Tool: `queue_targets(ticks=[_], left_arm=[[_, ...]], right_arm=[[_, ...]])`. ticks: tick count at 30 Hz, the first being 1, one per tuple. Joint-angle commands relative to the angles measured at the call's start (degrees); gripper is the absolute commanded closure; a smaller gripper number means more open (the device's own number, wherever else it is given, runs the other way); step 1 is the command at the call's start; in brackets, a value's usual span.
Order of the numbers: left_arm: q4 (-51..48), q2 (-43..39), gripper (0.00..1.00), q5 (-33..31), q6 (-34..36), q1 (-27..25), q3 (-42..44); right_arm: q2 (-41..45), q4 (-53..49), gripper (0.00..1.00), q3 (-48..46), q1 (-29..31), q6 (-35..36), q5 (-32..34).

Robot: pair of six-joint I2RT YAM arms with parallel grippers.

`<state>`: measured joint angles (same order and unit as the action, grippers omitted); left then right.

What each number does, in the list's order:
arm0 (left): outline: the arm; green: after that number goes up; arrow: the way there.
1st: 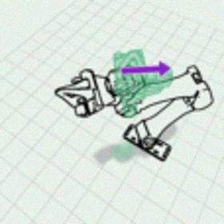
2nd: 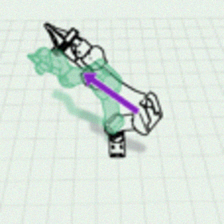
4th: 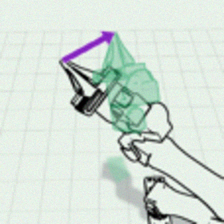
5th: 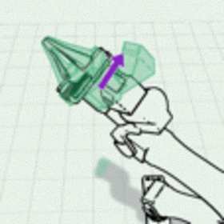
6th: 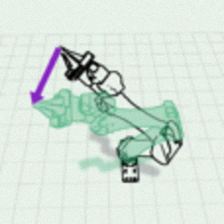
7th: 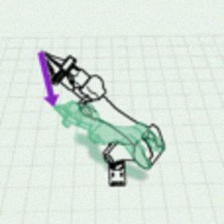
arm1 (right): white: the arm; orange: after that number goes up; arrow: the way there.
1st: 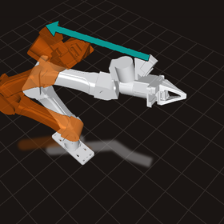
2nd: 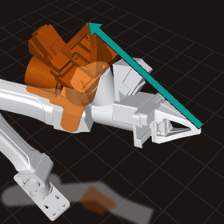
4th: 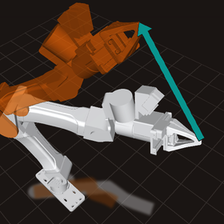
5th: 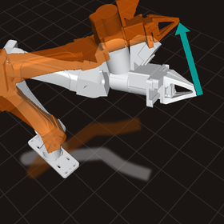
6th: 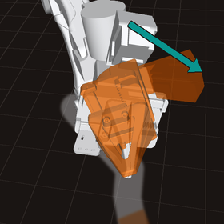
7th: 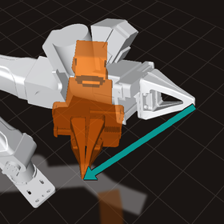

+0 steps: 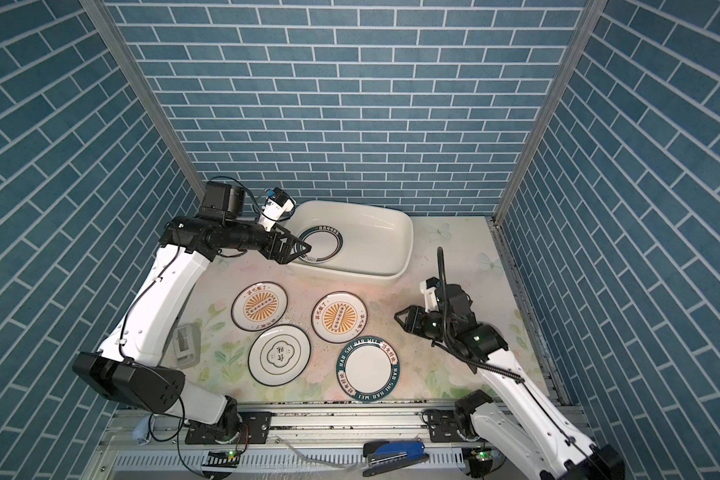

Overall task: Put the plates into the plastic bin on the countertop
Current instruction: 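Raise the right gripper from the bin and move it toward the teal-rimmed plate, then lower the right gripper onto the rim of the teal-rimmed 'HAO SHI HAO WEI' plate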

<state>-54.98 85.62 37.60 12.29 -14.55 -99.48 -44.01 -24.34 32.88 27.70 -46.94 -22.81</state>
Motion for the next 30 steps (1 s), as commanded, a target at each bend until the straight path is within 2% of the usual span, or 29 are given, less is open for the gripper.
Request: queue_targets(ticks=[1,5,11,17,30], left_arm=[[0.94,-2.05,0.0,5.33,0.44,-0.11,3.17],[1.1,-2.26,0.0,6.95,-0.04,-0.07,4.18],[2.27,-2.83,0.01,9.13,-1.75,-0.13,4.81],[4.89,-3.45,0.0,10.34,-1.87,-0.13,7.71],[6.99,-3.71,0.0,12.91,-3.24,-0.15,8.7]], right_arm=[[5.6,1.74,0.56,-6.17,0.13,-7.04,-0.66],[10.08,0.22,0.55,-11.8,0.25,-9.05,-0.55],[11.85,0.77,0.55,-16.5,0.33,-9.26,-3.25],[10.59,5.52,0.56,-21.78,0.94,-10.4,-5.93],[1.16,15.41,0.57,-24.39,1.48,-9.67,-12.21]])
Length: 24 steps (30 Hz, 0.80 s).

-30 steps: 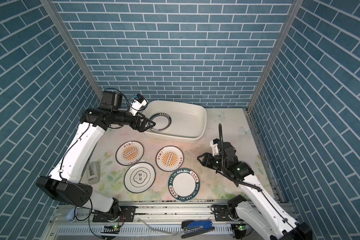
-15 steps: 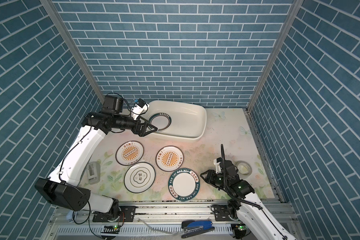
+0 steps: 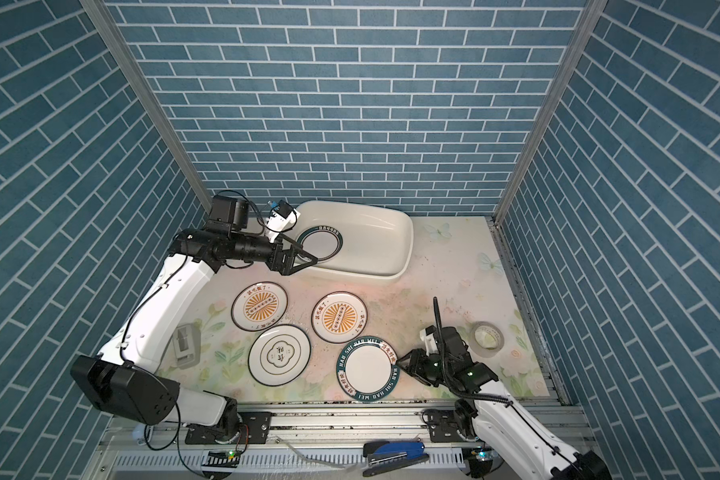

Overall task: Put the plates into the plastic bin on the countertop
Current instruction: 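Lower the right gripper onto the rim of the teal-rimmed 'HAO SHI HAO WEI' plate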

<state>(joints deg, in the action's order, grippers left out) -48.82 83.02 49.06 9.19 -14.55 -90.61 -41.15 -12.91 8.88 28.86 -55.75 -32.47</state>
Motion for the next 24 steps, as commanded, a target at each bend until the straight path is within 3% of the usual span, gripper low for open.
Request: queue_targets(ticks=[1,24], left_arm=[[0.83,-1.11,0.01,1.57,-0.13,-0.22,-0.18],[2.14,-0.41,0.0,1.46,-0.23,-0.21,0.4]], right_arm=[[-2.83,4.56,0.57,-0.29,0.4,-0.5,-2.95],[-14.66,5.23,0.74,3.03,0.9,5.32,-1.89]])
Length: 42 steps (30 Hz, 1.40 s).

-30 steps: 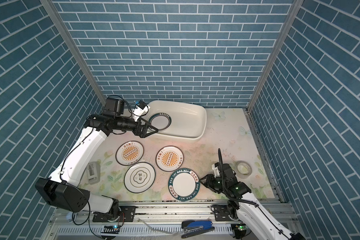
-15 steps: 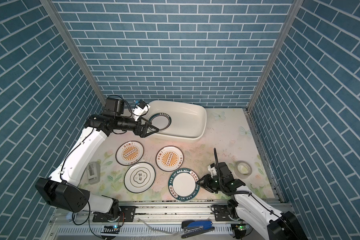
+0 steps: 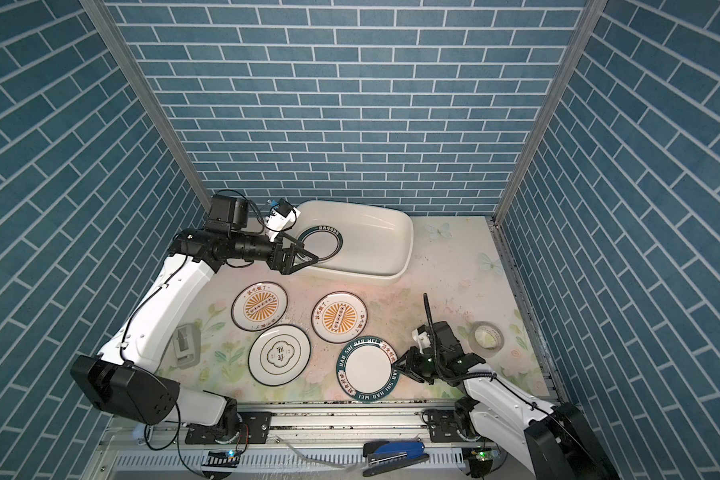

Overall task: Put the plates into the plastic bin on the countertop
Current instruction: 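Lower the right gripper onto the rim of the teal-rimmed 'HAO SHI HAO WEI' plate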

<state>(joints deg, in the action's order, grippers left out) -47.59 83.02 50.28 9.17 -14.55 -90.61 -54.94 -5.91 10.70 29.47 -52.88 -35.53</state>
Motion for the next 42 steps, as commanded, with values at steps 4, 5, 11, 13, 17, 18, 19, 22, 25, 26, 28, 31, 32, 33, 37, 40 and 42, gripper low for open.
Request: queue_targets(ticks=[4,5,11,13,17,18,19,22,25,26,28,31,32,33,37,40,42], left_arm=[[1.11,-0.14,0.0,0.29,-0.29,-0.22,0.67],[1.1,-0.21,0.01,0.41,-0.2,-0.21,0.67],[1.14,-0.23,0.0,0.41,-0.47,-0.2,0.65],[1.35,-0.2,0.01,0.35,-0.61,-0.22,0.87],[1.78,-0.31,0.0,0.43,-1.09,-0.22,1.06],[1.87,-0.35,0.0,0.45,-1.24,-0.22,1.21],[1.89,-0.32,0.0,0.44,-1.18,-0.22,1.16],[1.98,-0.47,0.0,0.42,-1.32,-0.22,1.46],[2.15,-0.74,0.0,0.43,-1.38,-0.22,1.79],[2.15,-0.76,0.0,0.51,-1.44,-0.19,1.78],[2.15,-0.84,0.0,0.53,-1.41,-0.2,1.76],[2.27,-0.8,0.01,0.71,-1.63,-0.22,1.86],[2.33,-0.84,0.0,0.71,-1.64,-0.22,1.89],[2.3,-0.92,0.0,0.71,-1.65,-0.21,1.92],[2.32,-1.08,0.0,0.67,-1.69,-0.22,1.95],[2.42,-1.11,0.0,0.63,-1.65,-0.22,1.95],[2.49,-1.08,0.0,0.73,-1.81,-0.15,1.94]], right_arm=[[-1.5,-2.61,0.76,1.68,0.4,3.29,1.68],[-1.51,-2.73,0.76,1.64,0.33,3.4,1.9],[-0.32,-3.04,0.81,0.88,0.41,3.75,2.7],[0.38,-3.12,0.82,0.64,0.3,3.75,2.85],[1.4,-4.44,0.85,0.54,0.39,4.17,3.58],[1.7,-4.57,0.86,0.46,0.34,4.19,3.7],[1.97,-4.63,0.86,0.42,0.39,4.1,3.68],[2.37,-4.41,0.82,0.29,0.41,4.02,3.69],[1.78,-3.3,0.79,0.27,0.33,4.06,3.07],[1.35,-2.92,0.79,0.29,0.4,4.17,2.95],[-0.15,-1.71,0.78,0.46,0.34,4.44,2.25],[-2.41,-0.24,0.8,0.72,0.4,4.8,1.86],[-2.9,0.2,0.8,0.81,0.36,4.81,1.7],[-3.38,0.65,0.81,0.78,0.34,4.88,1.69],[-3.75,0.73,0.86,0.72,0.32,5.07,1.95],[-2.94,0.21,0.9,0.5,0.38,5.16,2.04],[-1.91,-0.48,0.94,0.46,0.38,5.33,2.13]])
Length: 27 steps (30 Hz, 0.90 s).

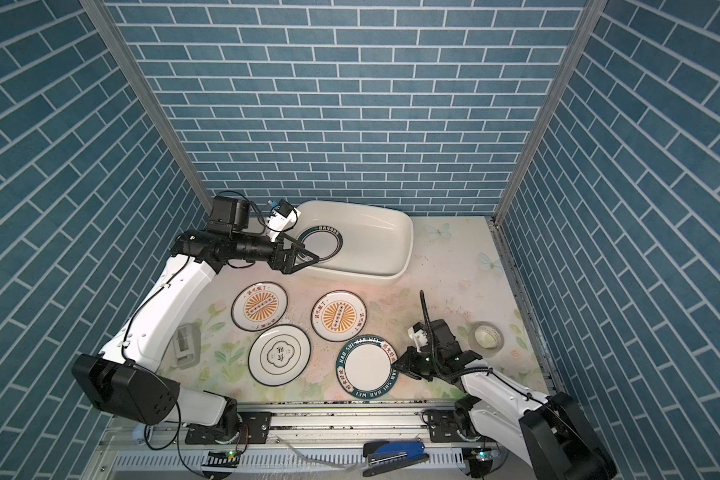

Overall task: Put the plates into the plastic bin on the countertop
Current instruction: 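Lower the right gripper onto the rim of the teal-rimmed 'HAO SHI HAO WEI' plate, then close the right gripper on the plate rim and lift the plate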

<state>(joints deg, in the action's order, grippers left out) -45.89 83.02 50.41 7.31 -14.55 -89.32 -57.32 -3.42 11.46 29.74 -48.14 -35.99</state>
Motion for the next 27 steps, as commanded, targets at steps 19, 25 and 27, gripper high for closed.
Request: queue_targets(ticks=[19,25,27], left_arm=[[0.89,-1.47,0.01,0.52,-0.88,-0.22,0.07],[1.04,-1.8,0.0,0.48,-1.13,-0.22,0.17],[1.15,-1.79,0.01,0.56,-1.27,-0.22,0.13]], right_arm=[[12.29,-12.62,1.0,2.32,0.06,1.02,2.23],[15.48,-16.51,1.0,5.29,0.06,0.87,2.52],[16.06,-17.58,1.0,6.26,0.07,0.94,2.5]])
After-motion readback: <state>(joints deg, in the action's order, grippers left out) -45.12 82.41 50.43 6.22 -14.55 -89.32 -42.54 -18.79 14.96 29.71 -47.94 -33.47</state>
